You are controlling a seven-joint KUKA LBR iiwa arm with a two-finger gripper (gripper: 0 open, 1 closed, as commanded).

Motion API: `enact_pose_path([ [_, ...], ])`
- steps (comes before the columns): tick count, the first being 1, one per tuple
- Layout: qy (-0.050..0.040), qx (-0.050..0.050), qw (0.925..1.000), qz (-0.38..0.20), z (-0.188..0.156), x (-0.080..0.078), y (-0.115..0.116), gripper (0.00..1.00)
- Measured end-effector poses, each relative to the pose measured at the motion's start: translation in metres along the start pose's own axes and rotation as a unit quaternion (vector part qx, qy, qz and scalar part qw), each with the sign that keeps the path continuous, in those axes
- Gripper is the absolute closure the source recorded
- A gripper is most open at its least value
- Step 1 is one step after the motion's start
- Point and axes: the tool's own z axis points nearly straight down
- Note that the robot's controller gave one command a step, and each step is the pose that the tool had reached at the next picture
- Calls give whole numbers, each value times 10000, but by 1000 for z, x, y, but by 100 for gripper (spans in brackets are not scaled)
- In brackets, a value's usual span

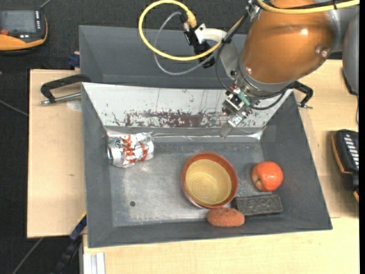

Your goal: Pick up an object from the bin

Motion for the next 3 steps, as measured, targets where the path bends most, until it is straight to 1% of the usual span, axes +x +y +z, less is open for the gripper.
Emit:
enact_pose_path([
  [1, -31, -13, 9982, -597, 67, 7, -6, 100],
  [2, -11, 8, 9982, -594, 64, 8, -7, 100],
  [3, -11, 7, 9982, -596, 64, 8, -7, 100],
])
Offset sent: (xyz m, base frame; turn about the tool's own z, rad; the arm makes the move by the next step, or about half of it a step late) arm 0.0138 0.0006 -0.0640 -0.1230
